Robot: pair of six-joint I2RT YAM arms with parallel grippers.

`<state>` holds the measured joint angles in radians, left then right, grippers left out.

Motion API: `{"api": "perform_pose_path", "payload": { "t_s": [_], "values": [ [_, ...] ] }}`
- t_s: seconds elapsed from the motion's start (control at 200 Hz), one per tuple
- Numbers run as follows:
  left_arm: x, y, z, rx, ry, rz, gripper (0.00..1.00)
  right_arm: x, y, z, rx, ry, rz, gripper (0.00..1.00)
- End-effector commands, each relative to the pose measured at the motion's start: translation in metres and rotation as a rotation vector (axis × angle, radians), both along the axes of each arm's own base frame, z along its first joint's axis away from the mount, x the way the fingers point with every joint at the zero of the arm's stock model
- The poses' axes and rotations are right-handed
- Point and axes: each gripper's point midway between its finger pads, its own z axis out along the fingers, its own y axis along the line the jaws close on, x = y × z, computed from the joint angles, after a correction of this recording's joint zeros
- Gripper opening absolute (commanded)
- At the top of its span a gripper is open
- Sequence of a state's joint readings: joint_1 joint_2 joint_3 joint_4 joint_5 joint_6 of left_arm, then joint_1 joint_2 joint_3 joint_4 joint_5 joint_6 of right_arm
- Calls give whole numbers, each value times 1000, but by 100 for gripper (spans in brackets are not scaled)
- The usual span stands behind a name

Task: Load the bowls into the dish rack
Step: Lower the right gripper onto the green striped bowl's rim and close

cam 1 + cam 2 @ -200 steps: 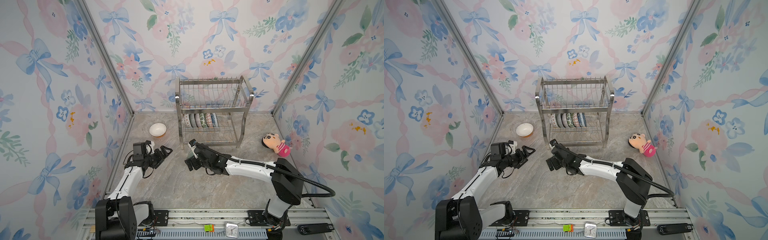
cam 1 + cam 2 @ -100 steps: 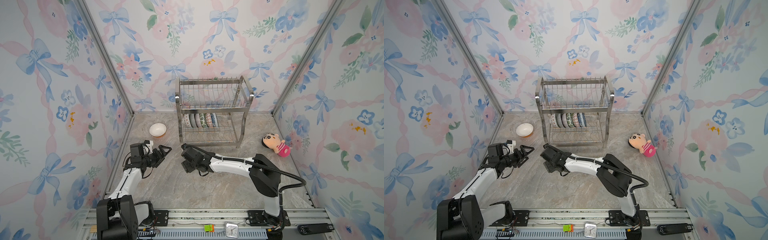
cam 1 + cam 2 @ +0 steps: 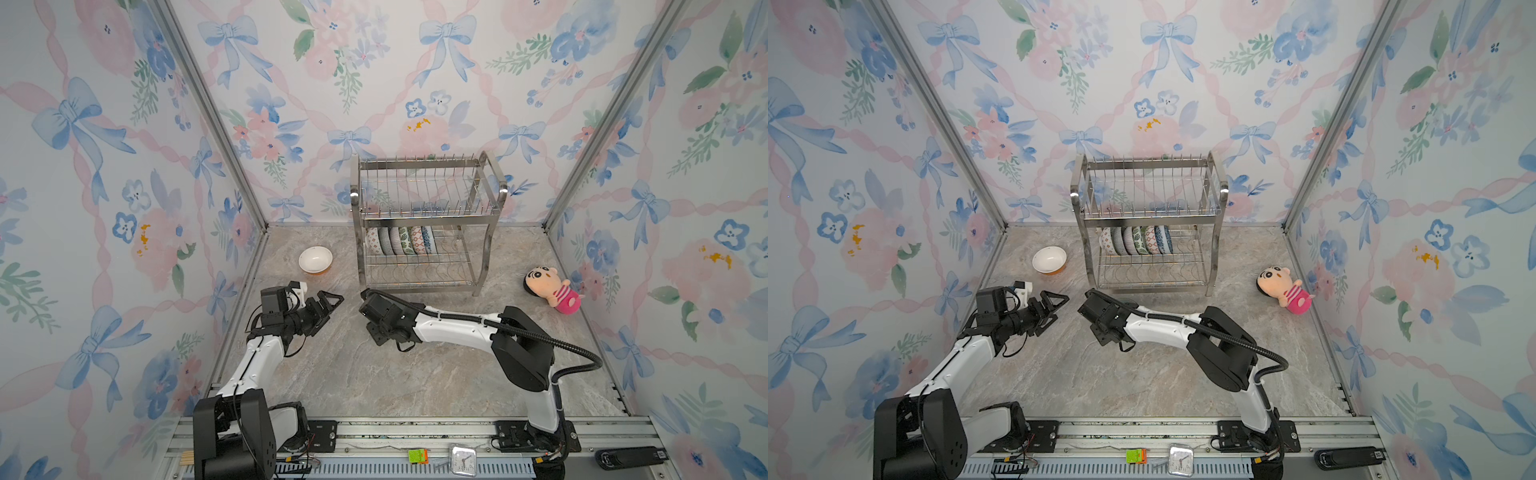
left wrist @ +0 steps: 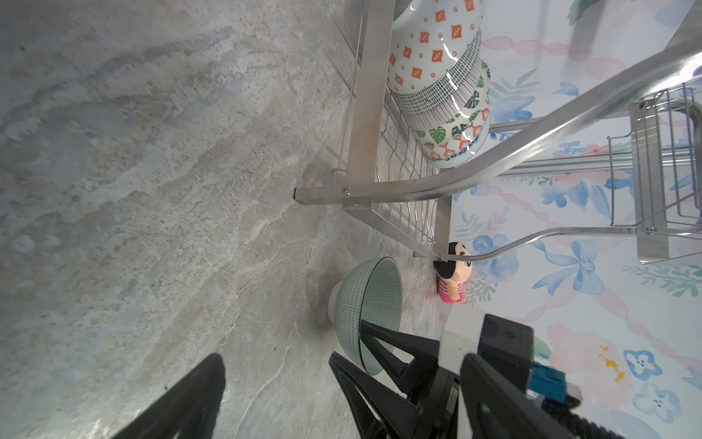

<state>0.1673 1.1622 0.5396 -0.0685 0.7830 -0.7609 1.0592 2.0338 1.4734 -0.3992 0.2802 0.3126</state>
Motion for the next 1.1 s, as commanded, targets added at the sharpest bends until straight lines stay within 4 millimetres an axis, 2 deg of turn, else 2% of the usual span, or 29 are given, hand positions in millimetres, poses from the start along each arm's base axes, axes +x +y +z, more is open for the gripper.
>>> {"api": "perform_pose_path", "payload": {
  "t_s": [0.0,0.1,0.275,1.095],
  "values": [
    [3,1,6,-11,-6,-2,98,2,-1,-5,-18,24,21,32],
    [3,0,6,-12,-1,-2,98,1,2,-3,-5,27,35,23],
    [3,-3,7,-14,5,-5,98,-3,7,0,33,35,58,18],
    [2,-17,11,19,13,-36,98,-6,1,5,71,46,59,0]
  ]
}}
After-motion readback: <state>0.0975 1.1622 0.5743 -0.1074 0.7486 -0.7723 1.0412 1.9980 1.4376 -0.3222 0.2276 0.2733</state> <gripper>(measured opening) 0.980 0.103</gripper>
